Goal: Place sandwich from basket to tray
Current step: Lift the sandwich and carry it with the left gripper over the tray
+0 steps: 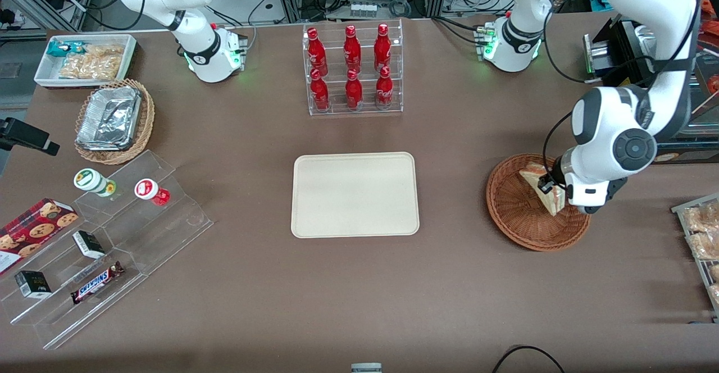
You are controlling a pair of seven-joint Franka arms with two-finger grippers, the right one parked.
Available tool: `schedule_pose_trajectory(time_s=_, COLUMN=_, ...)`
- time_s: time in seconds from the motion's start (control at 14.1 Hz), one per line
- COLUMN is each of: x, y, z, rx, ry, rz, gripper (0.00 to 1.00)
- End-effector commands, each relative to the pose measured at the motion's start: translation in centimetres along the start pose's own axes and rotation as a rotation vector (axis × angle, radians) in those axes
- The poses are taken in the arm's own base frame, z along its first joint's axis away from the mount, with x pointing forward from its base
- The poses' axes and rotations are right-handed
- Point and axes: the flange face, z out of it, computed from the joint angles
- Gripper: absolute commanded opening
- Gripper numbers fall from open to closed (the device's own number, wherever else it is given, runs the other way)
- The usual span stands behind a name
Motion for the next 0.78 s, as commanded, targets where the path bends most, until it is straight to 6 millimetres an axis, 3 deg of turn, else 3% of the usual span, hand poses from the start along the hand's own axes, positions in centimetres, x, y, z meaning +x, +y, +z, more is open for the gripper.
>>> schedule_pose_trajectory(time_s=0.0, x=-1.7, y=3.4, z=-1.0, rx=0.016, ry=0.005, rz=0.250, gripper=0.02)
schedule_pose_trajectory(time_s=0.28, x=-5.5, y=12.2, z=-0.4, rx=0.015, ry=0.025, rz=0.426, gripper=0.00)
schedule_pose_trajectory(time_s=0.71, x=-15.7, y=25.7, z=0.6, rx=-0.037, ry=0.043, rz=0.387, gripper=0.00)
